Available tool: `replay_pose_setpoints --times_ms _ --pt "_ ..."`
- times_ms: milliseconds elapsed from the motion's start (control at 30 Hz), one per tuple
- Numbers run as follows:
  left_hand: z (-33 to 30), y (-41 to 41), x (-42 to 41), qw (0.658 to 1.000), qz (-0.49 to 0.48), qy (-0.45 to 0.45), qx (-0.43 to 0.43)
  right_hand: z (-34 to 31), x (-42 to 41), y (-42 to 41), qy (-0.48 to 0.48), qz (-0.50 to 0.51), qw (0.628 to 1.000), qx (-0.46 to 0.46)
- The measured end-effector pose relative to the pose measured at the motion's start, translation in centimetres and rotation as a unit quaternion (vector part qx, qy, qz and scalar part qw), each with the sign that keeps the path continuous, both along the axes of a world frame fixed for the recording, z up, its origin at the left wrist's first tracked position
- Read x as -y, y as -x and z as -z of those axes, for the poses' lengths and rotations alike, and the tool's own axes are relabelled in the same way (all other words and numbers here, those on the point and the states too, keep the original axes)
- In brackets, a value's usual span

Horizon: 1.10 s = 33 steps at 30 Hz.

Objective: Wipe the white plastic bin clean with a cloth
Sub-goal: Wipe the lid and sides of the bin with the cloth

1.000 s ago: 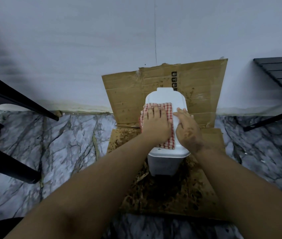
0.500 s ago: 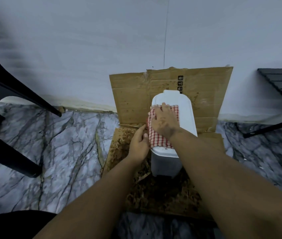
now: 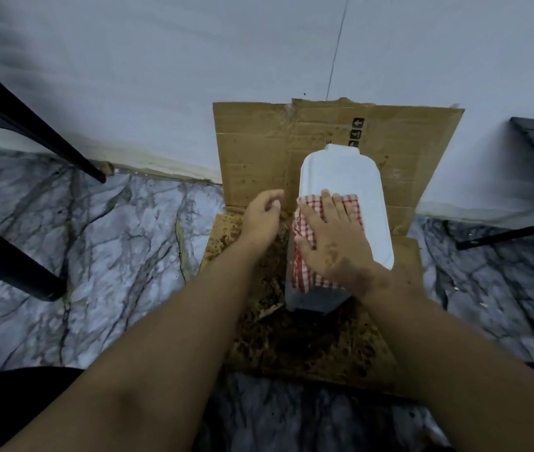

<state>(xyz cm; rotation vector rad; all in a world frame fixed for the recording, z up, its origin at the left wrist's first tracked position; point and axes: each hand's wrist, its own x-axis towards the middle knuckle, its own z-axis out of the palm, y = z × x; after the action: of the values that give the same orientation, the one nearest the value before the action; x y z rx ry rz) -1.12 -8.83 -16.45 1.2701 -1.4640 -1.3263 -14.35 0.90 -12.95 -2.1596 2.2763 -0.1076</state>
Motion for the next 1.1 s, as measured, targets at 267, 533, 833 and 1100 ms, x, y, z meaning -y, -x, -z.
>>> replay_pose_setpoints --times_ms 267,533,833,1100 --pt "-6.3 6.2 5.9 0.952 0.253 0.132 0.112 1.2 -3.4 0.4 0.04 0.025 0.998 0.034" --pt "-3.9 7.8 8.7 0.823 0.347 0.289 0.344 1.6 -4.5 1.2 0.061 0.054 0.996 0.036" --pt "-4.4 7.8 10.3 0.817 0.363 0.276 0.353 1.7 -1.7 -2.1 0.09 0.144 0.984 0.054" --pt "-5.2 8.9 11.0 0.801 0.377 0.271 0.379 1.1 -1.2 -2.7 0.086 0.182 0.975 0.094"
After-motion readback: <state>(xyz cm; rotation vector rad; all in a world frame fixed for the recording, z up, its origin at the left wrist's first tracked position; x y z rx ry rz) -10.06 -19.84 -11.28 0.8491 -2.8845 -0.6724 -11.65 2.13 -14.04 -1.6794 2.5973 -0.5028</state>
